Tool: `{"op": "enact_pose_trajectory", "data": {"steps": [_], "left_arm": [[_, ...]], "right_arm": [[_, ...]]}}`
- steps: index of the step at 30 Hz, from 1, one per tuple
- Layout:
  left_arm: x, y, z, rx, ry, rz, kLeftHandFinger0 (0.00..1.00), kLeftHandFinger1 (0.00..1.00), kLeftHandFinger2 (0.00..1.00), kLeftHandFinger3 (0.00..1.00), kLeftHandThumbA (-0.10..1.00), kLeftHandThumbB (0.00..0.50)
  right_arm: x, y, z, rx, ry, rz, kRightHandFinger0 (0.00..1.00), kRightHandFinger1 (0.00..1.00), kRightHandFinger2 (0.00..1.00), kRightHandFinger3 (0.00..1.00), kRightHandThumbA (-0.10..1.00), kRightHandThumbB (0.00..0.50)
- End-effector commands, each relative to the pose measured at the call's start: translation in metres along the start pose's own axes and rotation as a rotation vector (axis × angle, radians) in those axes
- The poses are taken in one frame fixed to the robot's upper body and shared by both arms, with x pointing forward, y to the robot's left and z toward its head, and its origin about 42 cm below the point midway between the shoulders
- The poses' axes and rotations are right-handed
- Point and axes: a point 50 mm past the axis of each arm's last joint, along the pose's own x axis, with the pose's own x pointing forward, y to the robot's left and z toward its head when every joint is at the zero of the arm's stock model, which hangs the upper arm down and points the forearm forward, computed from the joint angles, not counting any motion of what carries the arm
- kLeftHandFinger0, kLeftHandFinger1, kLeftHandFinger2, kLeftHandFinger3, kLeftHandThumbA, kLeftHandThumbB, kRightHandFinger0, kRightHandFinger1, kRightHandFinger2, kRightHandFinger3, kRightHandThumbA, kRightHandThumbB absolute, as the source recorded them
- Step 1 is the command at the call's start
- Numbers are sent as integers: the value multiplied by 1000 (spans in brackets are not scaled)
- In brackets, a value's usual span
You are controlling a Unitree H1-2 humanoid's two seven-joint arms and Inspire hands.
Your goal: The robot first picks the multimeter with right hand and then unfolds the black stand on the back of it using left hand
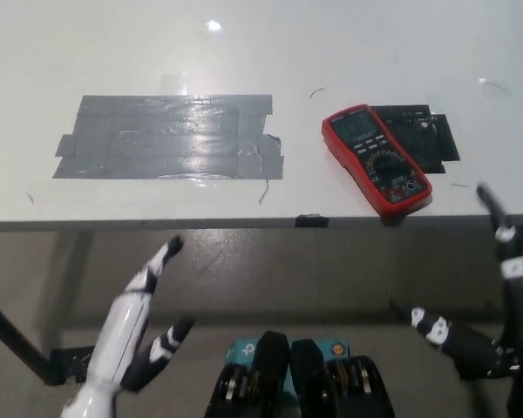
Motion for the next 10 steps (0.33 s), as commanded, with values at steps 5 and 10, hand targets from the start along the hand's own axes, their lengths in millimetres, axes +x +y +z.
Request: {"op": "enact_pose_trajectory", "data": {"steps": [5, 10], "left_arm": [[-20, 5, -13, -154, 64, 31, 1000, 1000, 1000, 1000, 1000, 166], [-26, 5, -21, -203, 91, 30, 1000, 1000, 1000, 1000, 1000, 167]], "right_arm": [[-28, 10, -45, 65, 84, 102, 1000, 1000, 1000, 1000, 960, 340], [-36, 12, -46, 71, 105, 117, 1000, 1000, 1000, 1000, 967, 350]]}}
